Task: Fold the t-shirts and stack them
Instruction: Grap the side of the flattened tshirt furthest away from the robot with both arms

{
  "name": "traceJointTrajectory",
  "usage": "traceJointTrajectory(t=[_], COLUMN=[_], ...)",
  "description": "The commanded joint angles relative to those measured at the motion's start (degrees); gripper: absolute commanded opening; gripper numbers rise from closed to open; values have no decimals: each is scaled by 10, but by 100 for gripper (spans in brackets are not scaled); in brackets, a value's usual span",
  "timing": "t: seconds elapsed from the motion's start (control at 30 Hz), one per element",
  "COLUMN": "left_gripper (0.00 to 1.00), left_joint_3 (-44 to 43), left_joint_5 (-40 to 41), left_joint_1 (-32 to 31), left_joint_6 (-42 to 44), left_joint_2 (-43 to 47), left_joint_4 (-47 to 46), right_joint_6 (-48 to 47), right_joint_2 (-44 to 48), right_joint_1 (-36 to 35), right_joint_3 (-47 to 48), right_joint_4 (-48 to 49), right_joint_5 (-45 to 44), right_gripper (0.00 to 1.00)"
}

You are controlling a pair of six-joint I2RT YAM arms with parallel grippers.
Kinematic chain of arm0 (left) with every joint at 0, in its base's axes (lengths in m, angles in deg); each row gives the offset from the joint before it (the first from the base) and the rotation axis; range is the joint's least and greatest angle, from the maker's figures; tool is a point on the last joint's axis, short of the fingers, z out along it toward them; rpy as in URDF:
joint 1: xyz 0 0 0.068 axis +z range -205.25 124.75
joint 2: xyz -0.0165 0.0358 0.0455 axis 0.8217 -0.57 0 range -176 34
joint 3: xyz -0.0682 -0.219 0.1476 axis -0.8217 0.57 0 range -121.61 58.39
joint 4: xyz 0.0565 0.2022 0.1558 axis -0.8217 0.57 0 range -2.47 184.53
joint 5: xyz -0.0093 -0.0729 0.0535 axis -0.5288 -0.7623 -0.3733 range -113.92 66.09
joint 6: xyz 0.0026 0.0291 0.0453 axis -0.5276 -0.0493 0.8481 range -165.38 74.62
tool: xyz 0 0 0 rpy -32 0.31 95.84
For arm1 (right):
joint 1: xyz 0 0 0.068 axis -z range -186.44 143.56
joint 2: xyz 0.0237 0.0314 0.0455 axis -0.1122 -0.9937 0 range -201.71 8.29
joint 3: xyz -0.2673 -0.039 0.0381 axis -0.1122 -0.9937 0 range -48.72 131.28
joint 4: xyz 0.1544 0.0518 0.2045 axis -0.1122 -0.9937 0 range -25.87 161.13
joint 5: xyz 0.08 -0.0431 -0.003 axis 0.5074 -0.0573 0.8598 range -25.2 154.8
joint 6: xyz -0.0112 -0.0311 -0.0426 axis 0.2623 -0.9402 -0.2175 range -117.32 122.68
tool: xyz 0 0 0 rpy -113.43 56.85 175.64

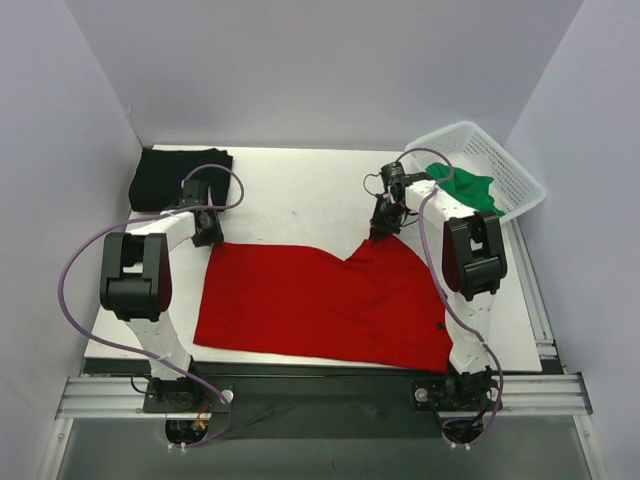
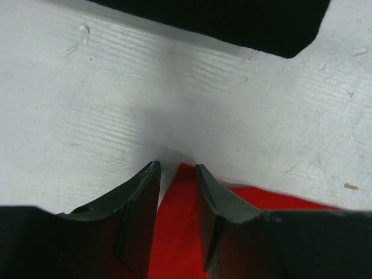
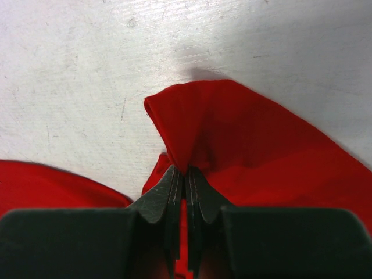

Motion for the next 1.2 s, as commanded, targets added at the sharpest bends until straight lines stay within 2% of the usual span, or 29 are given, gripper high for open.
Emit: traceJointTrajectory(t=[0.0, 0.17, 0.27, 0.4, 0.43, 0.47, 0.7, 0.87, 1.17], left_gripper=[41, 37, 29, 13, 5, 1, 0, 0, 0], left_joint_3=[-12, -12, -17, -16, -16, -16, -36, -80, -157], left_joint_5=[22, 47, 63, 56, 53, 50, 16, -18, -62], left_joint_1=[-15, -24, -24, -24, -24, -24, -21, -20, -10], left_joint_6=[11, 9, 10, 17, 18, 18, 10, 6, -21], left_joint_2=[-16, -26, -34, -39, -40, -39, -29, -19, -33], left_joint_4=[18, 32, 41, 40, 40, 40, 44, 39, 21], right_joint_6=[5, 5, 5, 8, 9, 10, 26, 29, 17], right_joint_2=[41, 42, 41, 42, 43, 44, 59, 67, 25], right_joint_1=[-4, -2, -3, -1, 0, 0, 17, 39, 76], right_joint_3=[-4, -4, -4, -4, -2, -1, 17, 52, 157], right_joint_4=[-25, -26, -25, -25, -25, -26, -38, -58, -98], right_joint_5=[1, 3, 4, 5, 5, 5, 19, 19, 25], right_gripper=[0, 0, 0, 0, 0, 0, 0, 0, 0])
